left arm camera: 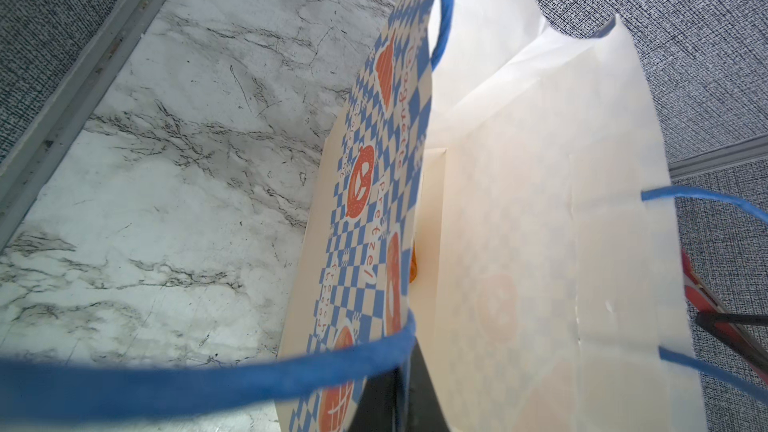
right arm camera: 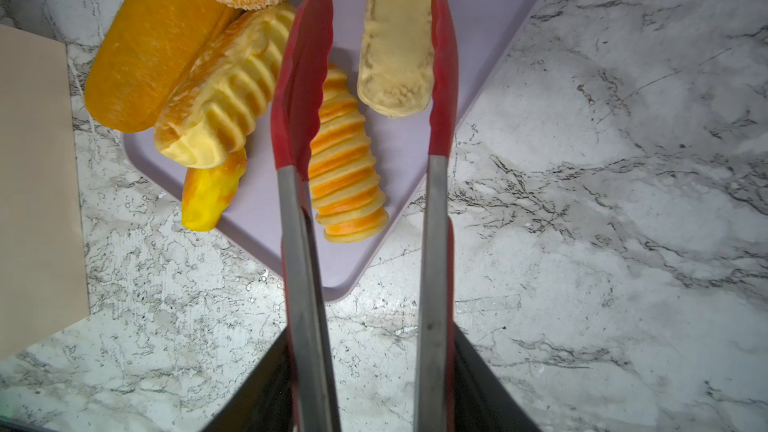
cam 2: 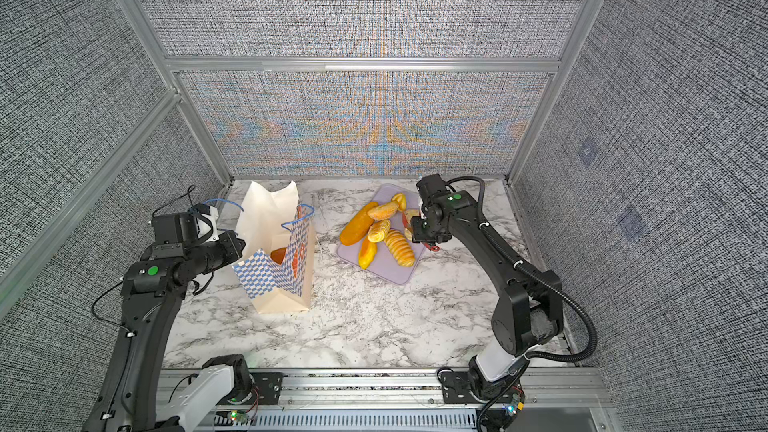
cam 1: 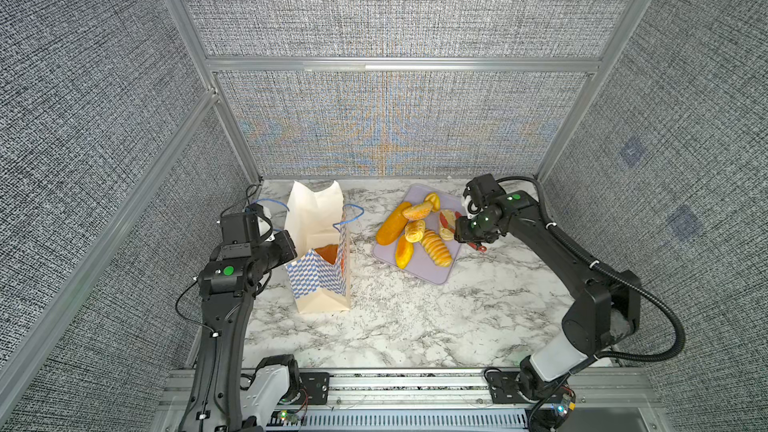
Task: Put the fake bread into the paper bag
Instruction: 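Lower the open tongs around the pale oblong bread on the tray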
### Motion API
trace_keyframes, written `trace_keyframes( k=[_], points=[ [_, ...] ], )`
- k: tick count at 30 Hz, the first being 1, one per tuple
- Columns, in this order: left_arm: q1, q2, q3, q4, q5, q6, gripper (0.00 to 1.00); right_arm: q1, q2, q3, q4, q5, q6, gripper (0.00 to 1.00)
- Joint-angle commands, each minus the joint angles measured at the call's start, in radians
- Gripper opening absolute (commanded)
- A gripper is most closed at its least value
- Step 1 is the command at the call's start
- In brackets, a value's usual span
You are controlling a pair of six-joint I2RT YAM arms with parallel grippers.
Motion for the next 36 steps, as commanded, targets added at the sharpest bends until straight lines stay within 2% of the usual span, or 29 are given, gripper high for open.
trace_keyframes(
  k=[1, 18, 36],
  points=[
    [0.002, -0.001, -0.004, 0.018, 0.010, -0.002, 0.08, -0.005, 0.004, -0.005, 0.022, 0.005, 0.002, 0.54],
    [0.002, -0.004, -0.016, 0.019, 0.006, 0.001, 0.08, -0.011, 0.081, 0.013, 0.042, -0.004, 0.010, 0.64],
    [0.002, -0.002, -0.013, 0.018, 0.006, 0.000, 0.08, -0.016, 0.182, 0.038, 0.079, -0.009, 0.020, 0.64]
  ],
)
